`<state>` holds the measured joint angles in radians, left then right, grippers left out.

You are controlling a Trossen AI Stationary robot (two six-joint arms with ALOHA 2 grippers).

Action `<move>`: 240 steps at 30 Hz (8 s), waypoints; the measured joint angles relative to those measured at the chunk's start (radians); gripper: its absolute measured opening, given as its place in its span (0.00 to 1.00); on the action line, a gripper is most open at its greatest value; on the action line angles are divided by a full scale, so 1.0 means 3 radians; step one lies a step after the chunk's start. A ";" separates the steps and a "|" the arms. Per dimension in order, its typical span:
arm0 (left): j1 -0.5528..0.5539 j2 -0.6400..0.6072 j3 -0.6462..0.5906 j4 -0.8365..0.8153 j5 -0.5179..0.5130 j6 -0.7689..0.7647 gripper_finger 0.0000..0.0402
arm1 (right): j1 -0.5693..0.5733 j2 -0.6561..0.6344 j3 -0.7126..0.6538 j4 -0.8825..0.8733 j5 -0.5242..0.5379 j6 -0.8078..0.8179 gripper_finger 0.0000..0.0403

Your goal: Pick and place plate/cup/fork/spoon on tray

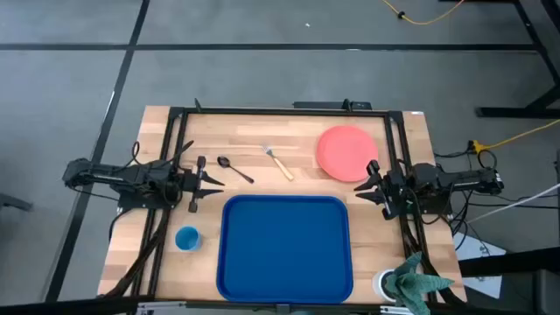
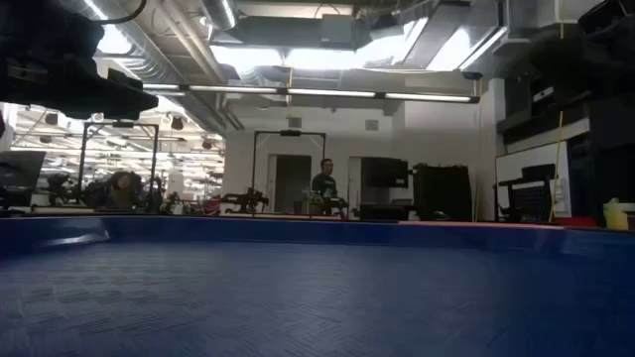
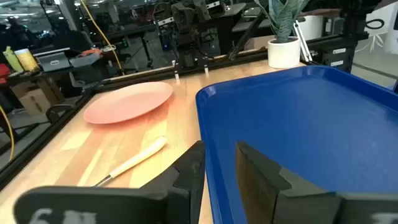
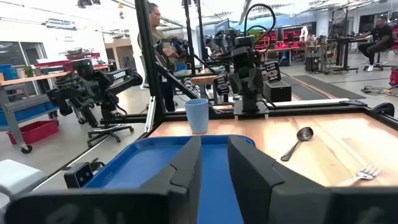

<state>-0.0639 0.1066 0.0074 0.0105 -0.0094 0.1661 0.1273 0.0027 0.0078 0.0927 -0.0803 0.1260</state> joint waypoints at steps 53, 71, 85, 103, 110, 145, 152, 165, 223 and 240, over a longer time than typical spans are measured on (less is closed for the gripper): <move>0.0001 -0.0001 -0.0001 0.0000 0.0000 0.0000 0.20 | 0.0001 0.0001 0.0000 0.0001 0.0001 -0.0007 0.21; 0.0000 -0.0001 -0.0004 0.0026 -0.0103 -0.0014 0.20 | 0.0001 0.0000 0.0000 0.0305 0.0002 0.0162 0.21; -0.0016 0.0012 0.0184 0.1494 0.0468 -0.1319 0.20 | 0.0001 0.0001 0.0000 0.0415 0.0312 -0.0015 0.21; -0.0724 0.2660 0.3407 -0.2569 0.0629 -0.1547 0.20 | 0.0001 0.0001 0.0000 0.0332 0.0676 -0.0210 0.21; -0.1070 0.3347 0.4007 -0.3502 0.0664 -0.2491 0.20 | 0.0001 -0.0001 0.0000 0.0198 0.0674 -0.0191 0.21; -0.2688 0.4005 0.3391 -0.4061 -0.0638 -0.4044 0.20 | 0.0000 0.0009 0.0000 0.0123 0.0666 -0.0008 0.21; -0.2687 0.4004 0.3223 -0.3890 -0.0433 -0.4047 0.20 | 0.0001 0.0009 0.0000 0.0123 0.0667 -0.0010 0.21; -0.2687 0.4003 0.3228 -0.3881 -0.0423 -0.4045 0.20 | 0.0001 0.0009 0.0000 0.0123 0.0669 -0.0011 0.21; -0.2012 0.3956 0.3433 -0.3933 -0.0567 -0.3395 0.01 | 0.0000 0.0008 0.0000 0.0120 0.0675 -0.0103 0.21; -0.0947 0.4271 0.3730 -0.3110 -0.0863 -0.2453 0.01 | 0.0001 0.0009 0.0000 0.0120 0.0669 -0.0100 0.21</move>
<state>-0.3481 1.3880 1.1263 -0.9226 -0.2682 -0.5699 0.1274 0.0053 0.0078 0.1287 0.1204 0.0961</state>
